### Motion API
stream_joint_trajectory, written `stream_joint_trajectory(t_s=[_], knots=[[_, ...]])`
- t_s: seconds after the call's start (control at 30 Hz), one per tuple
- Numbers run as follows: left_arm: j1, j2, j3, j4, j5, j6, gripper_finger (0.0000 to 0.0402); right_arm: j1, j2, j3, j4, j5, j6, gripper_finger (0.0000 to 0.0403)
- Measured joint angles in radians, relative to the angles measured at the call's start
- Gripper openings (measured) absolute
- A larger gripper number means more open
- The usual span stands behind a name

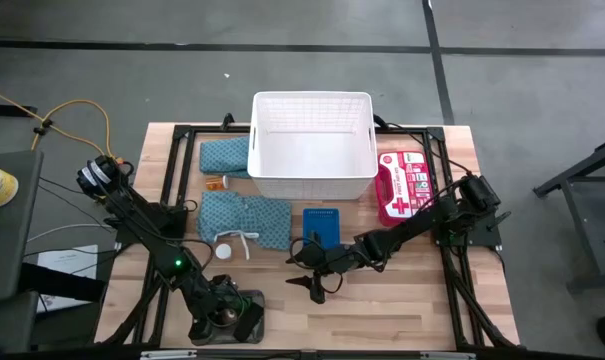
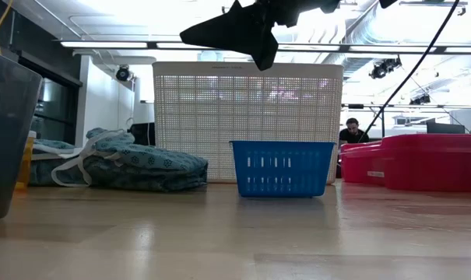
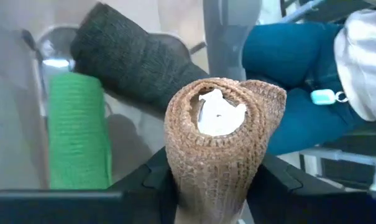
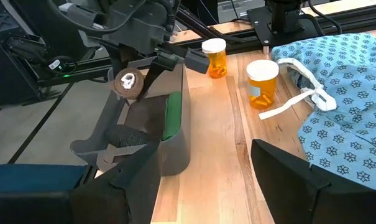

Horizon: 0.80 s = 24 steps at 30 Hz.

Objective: Pick & place medical supplies in basket/bin
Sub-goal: Put the brown bandage into the transparent black bin

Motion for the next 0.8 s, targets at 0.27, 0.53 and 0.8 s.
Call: stream_joint_trajectory(t_s=[0.27, 0.53, 0.8], knots=[[0.0, 0.0, 0.0, 0.001, -0.008, 0.0, 0.0203, 0.0, 0.0, 0.0, 0.0, 0.0, 0.0, 0.0234], [0.0, 0.0, 0.0, 0.002, -0.008, 0.0, 0.0227, 0.0, 0.0, 0.0, 0.0, 0.0, 0.0, 0.0234], [0.026, 0.0, 0.0, 0.015, -0.003, 0.075, 0.0228, 0.0, 0.0, 0.0, 0.0, 0.0, 0.0, 0.0234]])
